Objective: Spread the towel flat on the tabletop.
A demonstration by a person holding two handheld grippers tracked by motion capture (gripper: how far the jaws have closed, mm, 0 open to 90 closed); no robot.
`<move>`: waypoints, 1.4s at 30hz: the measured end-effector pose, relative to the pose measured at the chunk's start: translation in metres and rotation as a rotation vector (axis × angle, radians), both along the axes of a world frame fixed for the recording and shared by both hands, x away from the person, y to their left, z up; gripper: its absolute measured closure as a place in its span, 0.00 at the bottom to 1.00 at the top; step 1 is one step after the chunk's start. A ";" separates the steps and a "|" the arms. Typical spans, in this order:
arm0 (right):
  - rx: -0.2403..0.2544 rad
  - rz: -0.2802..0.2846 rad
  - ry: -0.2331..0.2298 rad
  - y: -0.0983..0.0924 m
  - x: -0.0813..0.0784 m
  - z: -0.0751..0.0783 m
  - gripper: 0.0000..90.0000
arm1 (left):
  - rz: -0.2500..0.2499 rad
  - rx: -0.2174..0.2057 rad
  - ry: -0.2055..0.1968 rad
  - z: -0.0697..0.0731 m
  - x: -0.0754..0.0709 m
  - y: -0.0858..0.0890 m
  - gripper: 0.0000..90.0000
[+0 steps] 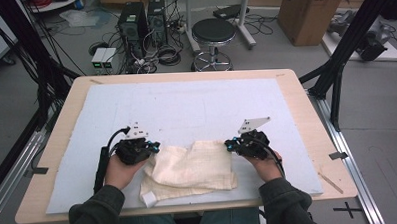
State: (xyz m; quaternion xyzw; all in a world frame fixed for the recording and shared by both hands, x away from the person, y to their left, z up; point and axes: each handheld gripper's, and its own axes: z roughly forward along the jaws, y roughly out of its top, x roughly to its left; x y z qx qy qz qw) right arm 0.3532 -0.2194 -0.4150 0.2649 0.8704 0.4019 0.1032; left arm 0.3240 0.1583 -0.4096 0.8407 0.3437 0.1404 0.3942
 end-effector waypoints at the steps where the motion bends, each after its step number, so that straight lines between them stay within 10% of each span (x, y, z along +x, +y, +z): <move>1: 0.001 -0.001 0.009 -0.001 0.000 0.000 0.94 | -0.008 0.012 0.016 -0.004 -0.001 -0.003 0.98; 8: -0.014 -0.022 0.020 -0.008 -0.001 -0.003 0.94 | -0.187 0.032 0.182 -0.018 -0.015 -0.017 0.95; 11: -0.020 -0.020 0.035 -0.010 -0.001 -0.006 0.94 | -0.200 0.010 0.167 -0.014 -0.018 -0.017 0.92; 23: -0.005 -0.016 0.069 -0.013 0.000 -0.012 0.87 | 0.097 -0.016 0.067 -0.009 0.005 0.016 0.71; 31: 0.012 -0.034 0.097 -0.012 0.003 -0.016 0.71 | 0.055 0.033 0.158 -0.021 0.010 0.007 0.64; 42: -0.059 -0.028 0.096 -0.003 0.004 -0.022 0.87 | 0.011 0.105 0.072 -0.021 0.001 -0.002 0.90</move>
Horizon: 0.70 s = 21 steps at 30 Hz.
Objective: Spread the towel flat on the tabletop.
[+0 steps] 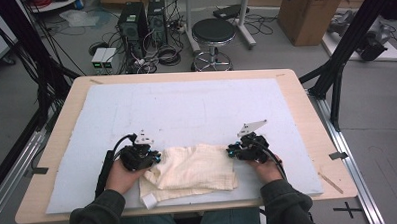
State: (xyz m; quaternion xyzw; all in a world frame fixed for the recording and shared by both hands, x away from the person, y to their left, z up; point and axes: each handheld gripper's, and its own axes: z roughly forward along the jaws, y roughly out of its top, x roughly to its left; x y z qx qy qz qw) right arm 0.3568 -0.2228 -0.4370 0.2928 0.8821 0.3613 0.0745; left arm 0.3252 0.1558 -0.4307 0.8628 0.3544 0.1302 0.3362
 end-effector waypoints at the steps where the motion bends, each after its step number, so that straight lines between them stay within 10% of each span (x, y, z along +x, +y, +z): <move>1: 0.003 0.009 -0.001 0.000 0.000 0.000 0.89 | -0.005 0.001 -0.003 0.000 0.000 0.000 0.93; 21: 0.033 0.035 -0.121 0.004 0.008 0.040 0.94 | 0.124 -0.133 -0.154 0.033 0.025 0.020 0.95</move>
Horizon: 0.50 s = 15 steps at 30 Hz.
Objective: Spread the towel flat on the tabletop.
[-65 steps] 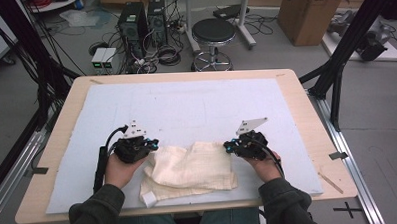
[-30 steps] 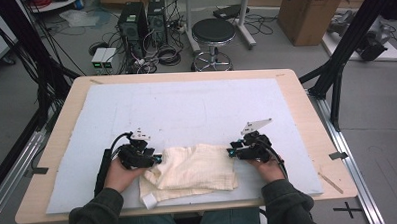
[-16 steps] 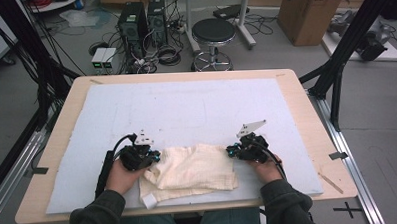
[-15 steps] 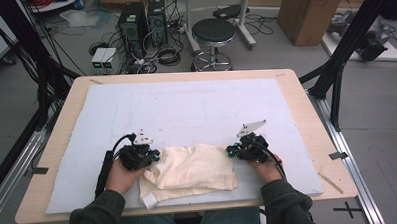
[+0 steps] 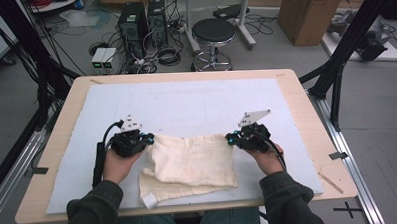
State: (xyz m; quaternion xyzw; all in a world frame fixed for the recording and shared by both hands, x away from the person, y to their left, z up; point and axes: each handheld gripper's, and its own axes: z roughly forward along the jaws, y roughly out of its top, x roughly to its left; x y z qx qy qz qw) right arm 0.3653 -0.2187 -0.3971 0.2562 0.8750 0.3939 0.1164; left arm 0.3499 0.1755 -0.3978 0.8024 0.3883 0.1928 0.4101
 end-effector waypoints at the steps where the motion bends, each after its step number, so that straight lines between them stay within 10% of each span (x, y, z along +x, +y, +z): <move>1: 0.000 -0.007 -0.004 0.000 0.007 0.004 0.94 | 0.013 -0.012 -0.006 0.002 0.006 0.000 0.95; 6: -0.015 -0.088 -0.028 0.005 0.054 0.023 0.92 | 0.143 -0.015 -0.070 0.012 0.051 -0.001 0.94; 9: 0.035 -0.249 -0.054 0.004 0.086 0.034 0.65 | 0.263 -0.078 -0.101 0.014 0.074 0.003 0.77; 11: 0.089 -0.261 -0.061 0.000 0.096 0.038 0.62 | 0.255 -0.111 -0.072 0.010 0.078 0.008 0.73; 15: 0.047 -0.210 -0.019 0.001 0.090 0.031 0.60 | 0.182 -0.083 -0.067 0.006 0.070 0.011 0.69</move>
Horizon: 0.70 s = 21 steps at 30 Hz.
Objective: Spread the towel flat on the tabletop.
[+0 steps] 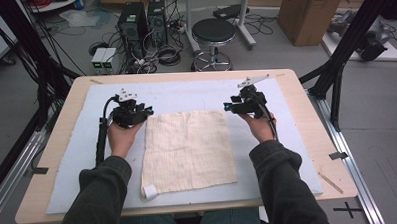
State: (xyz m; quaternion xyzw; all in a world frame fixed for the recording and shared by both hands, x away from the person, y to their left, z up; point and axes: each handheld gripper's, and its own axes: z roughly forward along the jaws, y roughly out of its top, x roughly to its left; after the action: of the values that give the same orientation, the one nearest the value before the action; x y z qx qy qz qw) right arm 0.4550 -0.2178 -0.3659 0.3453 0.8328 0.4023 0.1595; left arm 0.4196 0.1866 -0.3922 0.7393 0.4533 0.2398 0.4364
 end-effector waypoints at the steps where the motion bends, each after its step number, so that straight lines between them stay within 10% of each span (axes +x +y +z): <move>1: -0.005 0.008 0.002 0.000 -0.004 -0.002 0.60 | -0.023 -0.019 0.001 -0.001 -0.005 0.002 0.68; 14: 0.028 0.225 -0.002 -0.005 -0.095 -0.022 0.57 | -0.261 -0.028 -0.051 0.001 -0.094 0.004 0.55; 21: 0.010 0.338 0.052 -0.010 -0.130 -0.045 0.59 | -0.348 -0.013 -0.016 -0.013 -0.133 0.009 0.46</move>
State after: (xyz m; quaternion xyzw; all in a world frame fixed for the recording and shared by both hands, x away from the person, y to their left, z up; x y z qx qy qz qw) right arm 0.3246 -0.2281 -0.4111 0.2113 0.8808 0.4186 0.0662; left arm 0.2865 0.1956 -0.4055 0.8018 0.3166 0.1636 0.4797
